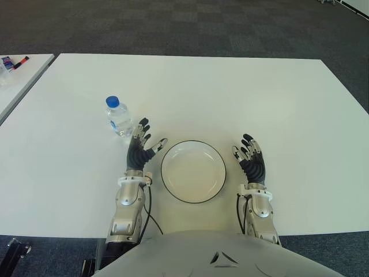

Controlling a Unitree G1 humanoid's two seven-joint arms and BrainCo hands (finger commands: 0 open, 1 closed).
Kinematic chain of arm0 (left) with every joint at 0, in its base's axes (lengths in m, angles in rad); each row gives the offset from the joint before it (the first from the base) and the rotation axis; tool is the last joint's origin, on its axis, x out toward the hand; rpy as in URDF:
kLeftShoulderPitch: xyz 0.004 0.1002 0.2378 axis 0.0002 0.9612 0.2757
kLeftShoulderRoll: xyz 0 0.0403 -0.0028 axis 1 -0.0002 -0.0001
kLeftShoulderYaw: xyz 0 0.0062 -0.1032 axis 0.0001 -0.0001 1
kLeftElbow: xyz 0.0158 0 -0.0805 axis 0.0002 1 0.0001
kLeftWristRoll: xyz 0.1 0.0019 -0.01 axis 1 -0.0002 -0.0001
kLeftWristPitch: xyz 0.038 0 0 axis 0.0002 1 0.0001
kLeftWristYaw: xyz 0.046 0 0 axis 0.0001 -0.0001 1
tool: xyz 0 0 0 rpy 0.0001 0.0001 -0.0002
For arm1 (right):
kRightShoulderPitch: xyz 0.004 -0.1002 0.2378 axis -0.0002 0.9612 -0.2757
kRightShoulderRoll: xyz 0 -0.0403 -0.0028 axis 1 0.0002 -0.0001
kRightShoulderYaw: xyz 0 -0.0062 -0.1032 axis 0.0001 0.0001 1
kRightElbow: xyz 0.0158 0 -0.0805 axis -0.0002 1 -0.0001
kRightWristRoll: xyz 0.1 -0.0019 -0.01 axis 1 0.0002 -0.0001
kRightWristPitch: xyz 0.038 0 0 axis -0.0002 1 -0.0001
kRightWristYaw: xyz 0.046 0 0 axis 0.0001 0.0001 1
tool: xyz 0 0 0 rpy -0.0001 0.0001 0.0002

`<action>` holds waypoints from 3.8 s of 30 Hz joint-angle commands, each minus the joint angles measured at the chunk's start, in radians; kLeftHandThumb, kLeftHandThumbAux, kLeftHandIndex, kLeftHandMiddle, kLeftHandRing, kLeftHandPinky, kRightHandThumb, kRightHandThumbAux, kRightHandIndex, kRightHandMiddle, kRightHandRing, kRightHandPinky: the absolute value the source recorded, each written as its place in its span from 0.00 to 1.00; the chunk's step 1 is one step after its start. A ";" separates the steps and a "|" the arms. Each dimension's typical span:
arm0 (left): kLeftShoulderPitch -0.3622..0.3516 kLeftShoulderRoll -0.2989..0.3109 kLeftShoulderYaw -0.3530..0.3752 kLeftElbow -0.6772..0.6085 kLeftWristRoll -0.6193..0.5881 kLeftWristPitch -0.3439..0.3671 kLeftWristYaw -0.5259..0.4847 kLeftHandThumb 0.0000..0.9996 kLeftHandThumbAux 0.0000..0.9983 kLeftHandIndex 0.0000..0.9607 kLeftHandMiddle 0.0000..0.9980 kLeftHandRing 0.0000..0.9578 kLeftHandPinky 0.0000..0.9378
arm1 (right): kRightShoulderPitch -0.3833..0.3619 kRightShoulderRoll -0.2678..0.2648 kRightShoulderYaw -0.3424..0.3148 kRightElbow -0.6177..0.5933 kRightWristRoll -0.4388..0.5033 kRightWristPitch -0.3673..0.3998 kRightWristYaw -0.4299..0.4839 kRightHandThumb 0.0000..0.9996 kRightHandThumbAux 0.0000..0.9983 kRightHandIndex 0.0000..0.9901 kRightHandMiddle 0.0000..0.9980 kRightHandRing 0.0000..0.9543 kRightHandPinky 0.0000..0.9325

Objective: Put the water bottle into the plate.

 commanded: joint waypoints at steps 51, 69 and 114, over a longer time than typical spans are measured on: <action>-0.010 -0.011 -0.010 0.035 0.034 -0.036 0.045 0.15 0.83 0.07 0.07 0.07 0.14 | -0.015 0.006 -0.019 0.048 0.008 -0.008 0.005 0.44 0.69 0.16 0.14 0.11 0.14; -0.053 0.018 -0.004 0.015 0.171 -0.056 0.112 0.09 0.79 0.07 0.08 0.09 0.12 | -0.013 0.014 -0.016 0.054 0.005 -0.017 -0.001 0.44 0.70 0.15 0.12 0.10 0.13; -0.196 0.074 0.009 -0.186 0.282 0.044 0.139 0.18 0.74 0.04 0.03 0.01 0.01 | -0.025 0.019 -0.001 0.081 -0.016 -0.012 -0.034 0.43 0.72 0.14 0.12 0.11 0.15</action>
